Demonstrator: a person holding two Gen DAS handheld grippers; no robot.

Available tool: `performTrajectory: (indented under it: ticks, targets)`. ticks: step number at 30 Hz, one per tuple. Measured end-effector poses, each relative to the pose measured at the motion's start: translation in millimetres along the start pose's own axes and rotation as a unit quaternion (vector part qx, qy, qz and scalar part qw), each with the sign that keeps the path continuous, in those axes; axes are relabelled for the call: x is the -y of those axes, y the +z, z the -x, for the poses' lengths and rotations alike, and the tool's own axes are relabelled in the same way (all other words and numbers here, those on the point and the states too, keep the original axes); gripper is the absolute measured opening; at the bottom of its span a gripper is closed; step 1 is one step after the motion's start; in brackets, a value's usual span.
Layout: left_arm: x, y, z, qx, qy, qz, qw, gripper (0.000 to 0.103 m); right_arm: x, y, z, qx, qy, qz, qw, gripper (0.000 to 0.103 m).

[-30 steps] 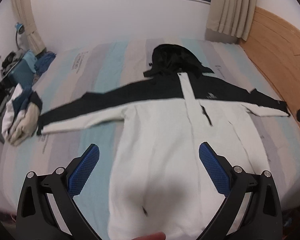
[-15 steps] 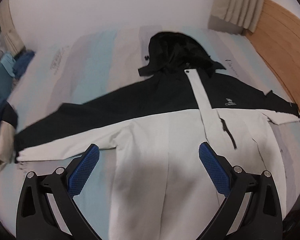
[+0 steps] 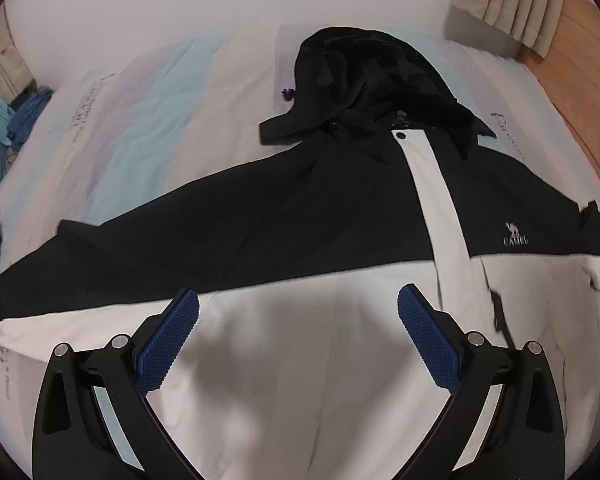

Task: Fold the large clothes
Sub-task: 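Lower the right tool to the jacket's sleeve cuff and close on it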

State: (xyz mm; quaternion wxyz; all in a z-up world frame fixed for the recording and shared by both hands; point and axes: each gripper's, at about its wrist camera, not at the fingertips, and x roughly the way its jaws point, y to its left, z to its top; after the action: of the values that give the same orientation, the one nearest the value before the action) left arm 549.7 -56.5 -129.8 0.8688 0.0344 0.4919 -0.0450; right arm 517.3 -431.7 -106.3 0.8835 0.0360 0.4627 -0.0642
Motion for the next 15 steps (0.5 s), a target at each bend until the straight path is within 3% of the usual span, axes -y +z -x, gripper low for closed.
performTrajectory:
  ticks: [3, 8, 13, 15]
  targets:
    - [9.1, 7.2, -17.8, 0.003, 0.007, -0.008, 0.9999, 0.097, 60.4, -5.2, -17.4, -0.013, -0.024, -0.041, 0.999, 0.096]
    - [19.4, 13.2, -56.0, -0.021, -0.012, 0.021, 0.9995, 0.097, 205.7, -29.0, -23.9, -0.030, -0.080, -0.123, 0.989, 0.096]
    - [29.6, 6.3, -76.7, -0.037, -0.005, -0.005, 0.9993, 0.097, 364.9, -59.9, -5.9, -0.056, -0.090, -0.256, 0.961, 0.096]
    - [28.8, 4.9, -82.0, -0.044, -0.001, -0.006, 0.9990, 0.097, 405.4, -68.1, 2.3, -0.058, -0.094, -0.279, 0.954, 0.096]
